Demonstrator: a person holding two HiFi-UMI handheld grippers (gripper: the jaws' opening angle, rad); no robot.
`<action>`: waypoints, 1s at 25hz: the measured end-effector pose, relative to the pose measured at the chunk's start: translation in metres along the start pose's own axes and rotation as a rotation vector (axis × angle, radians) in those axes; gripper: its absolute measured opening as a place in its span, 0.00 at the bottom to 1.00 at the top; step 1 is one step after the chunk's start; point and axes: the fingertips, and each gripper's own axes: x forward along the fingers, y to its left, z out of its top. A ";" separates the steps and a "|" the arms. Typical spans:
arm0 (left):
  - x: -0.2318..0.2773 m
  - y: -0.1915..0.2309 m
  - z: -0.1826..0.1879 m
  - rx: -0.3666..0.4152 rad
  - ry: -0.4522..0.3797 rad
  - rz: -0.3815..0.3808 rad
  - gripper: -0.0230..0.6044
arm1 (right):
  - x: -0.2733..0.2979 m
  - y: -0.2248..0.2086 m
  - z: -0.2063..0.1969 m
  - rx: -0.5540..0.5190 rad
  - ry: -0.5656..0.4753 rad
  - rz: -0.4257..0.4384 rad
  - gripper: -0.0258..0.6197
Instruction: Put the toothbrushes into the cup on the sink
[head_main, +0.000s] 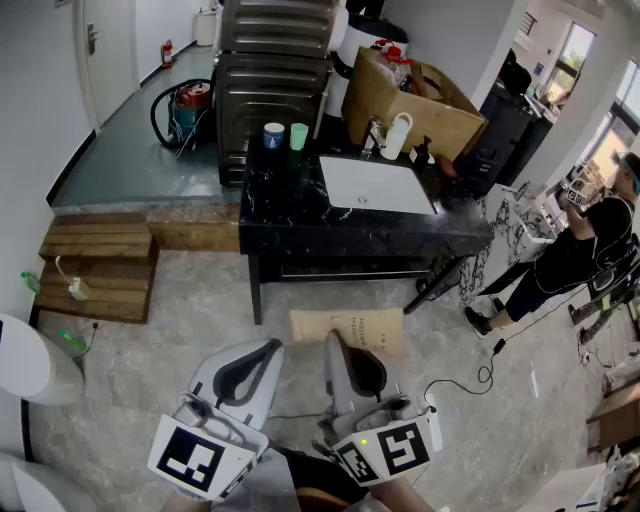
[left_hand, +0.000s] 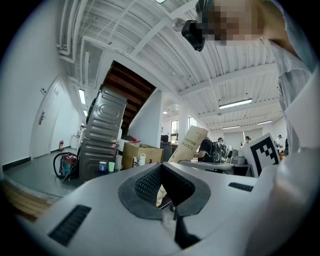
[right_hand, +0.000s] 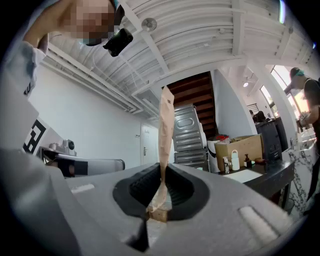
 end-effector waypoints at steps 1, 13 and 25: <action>0.000 0.000 0.001 0.001 0.000 0.000 0.04 | 0.000 0.000 0.001 0.000 -0.001 0.000 0.08; 0.004 -0.010 0.003 0.013 0.000 0.013 0.04 | -0.007 -0.009 0.004 0.024 -0.017 0.006 0.08; 0.007 -0.036 0.008 0.023 -0.002 0.038 0.04 | -0.031 -0.026 0.013 0.031 -0.028 0.020 0.08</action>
